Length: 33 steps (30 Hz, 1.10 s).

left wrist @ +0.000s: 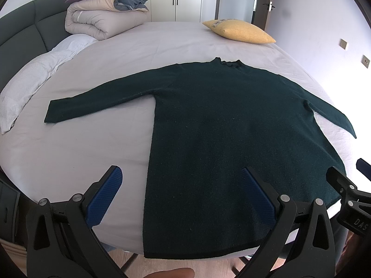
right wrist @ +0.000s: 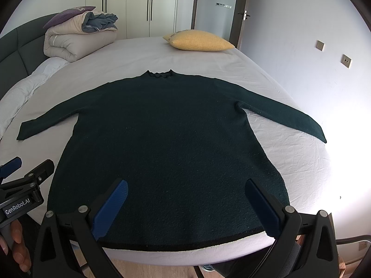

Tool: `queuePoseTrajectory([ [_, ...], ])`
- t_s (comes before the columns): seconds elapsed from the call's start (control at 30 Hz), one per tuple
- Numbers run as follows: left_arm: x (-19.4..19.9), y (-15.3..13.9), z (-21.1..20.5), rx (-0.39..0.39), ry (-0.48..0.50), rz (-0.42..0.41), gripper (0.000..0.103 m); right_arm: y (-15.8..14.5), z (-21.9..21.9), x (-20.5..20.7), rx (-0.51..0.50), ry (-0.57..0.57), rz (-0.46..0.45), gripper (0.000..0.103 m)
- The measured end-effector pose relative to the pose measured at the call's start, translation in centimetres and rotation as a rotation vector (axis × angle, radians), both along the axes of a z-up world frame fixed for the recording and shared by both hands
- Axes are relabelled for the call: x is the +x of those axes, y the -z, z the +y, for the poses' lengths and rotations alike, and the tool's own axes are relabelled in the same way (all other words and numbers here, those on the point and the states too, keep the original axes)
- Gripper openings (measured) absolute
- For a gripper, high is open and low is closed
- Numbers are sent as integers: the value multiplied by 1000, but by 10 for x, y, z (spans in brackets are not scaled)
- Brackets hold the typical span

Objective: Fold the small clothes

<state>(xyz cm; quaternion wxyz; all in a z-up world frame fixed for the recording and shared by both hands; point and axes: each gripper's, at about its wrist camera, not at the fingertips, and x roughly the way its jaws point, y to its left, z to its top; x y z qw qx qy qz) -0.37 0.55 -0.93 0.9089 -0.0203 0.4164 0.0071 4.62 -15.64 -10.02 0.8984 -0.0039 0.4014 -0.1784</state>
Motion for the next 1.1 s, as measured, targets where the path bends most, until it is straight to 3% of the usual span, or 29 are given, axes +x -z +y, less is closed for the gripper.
queuePoseTrajectory([
  [1.1,-2,13,-4,-12,-1,12,103,5,3,-1,-1,-2,11,103],
])
